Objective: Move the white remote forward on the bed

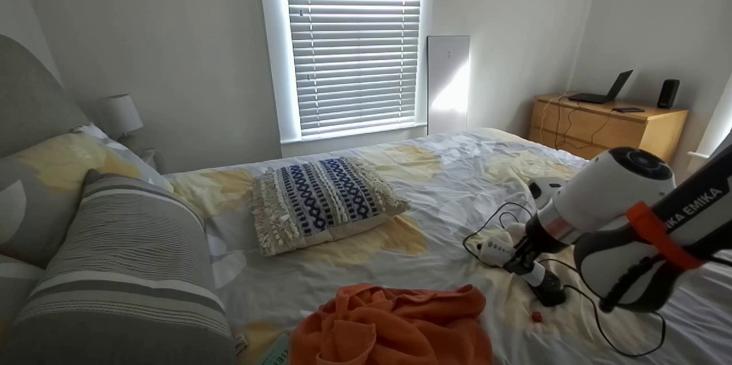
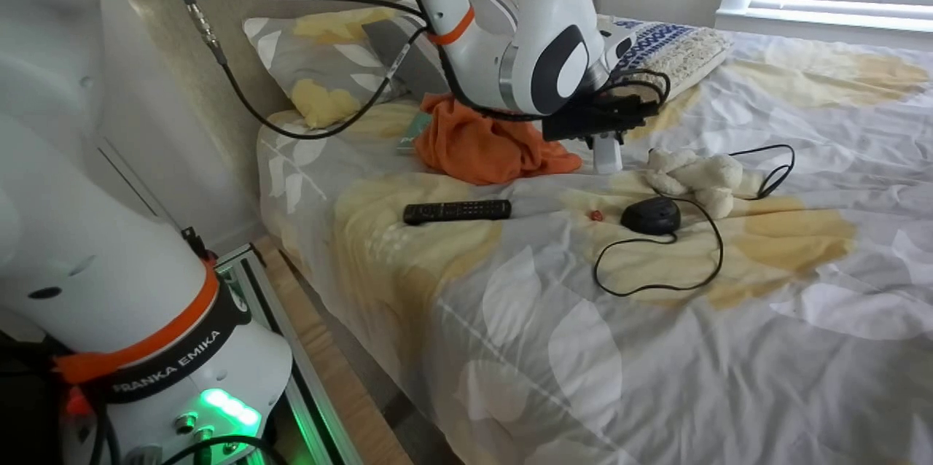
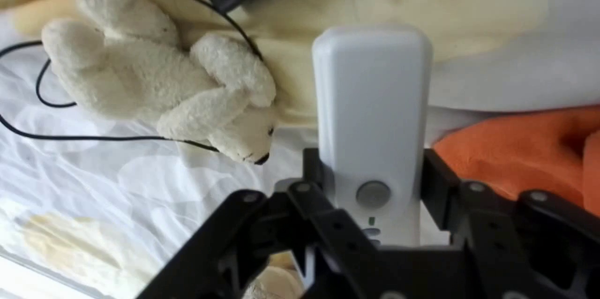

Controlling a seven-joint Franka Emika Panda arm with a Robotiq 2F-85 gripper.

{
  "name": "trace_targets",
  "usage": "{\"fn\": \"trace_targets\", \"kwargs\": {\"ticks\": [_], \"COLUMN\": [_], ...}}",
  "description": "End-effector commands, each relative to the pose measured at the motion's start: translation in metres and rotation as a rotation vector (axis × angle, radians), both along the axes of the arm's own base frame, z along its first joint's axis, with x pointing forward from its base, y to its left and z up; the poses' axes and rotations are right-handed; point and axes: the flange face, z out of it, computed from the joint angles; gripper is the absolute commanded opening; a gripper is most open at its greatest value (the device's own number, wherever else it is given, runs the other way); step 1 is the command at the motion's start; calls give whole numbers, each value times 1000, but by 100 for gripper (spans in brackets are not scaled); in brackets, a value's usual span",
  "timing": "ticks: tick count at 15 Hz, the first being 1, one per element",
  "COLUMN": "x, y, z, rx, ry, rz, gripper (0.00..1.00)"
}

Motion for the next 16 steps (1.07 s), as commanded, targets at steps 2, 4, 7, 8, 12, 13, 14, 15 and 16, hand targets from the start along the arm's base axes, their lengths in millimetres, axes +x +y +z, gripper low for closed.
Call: {"fn": "trace_targets", "kwargs": {"ticks": [2, 4, 7, 8, 12, 13, 14, 15, 16], "x": [49, 69, 92, 98, 97, 100, 102, 102, 103], "y": [1, -10, -28, -30, -27, -26, -25, -24, -24], "z": [6, -2, -14, -19, -19, -22, -24, -24, -23], "rx": [9, -48, -121, -126, -101, -93, -89, -88, -88], "ry": [75, 134, 150, 134, 113, 108, 105, 103, 102], "rz": [191, 284, 396, 421, 411, 415, 418, 418, 418], "gripper": [28, 28, 28, 28, 53, 53, 53, 53, 53]}}
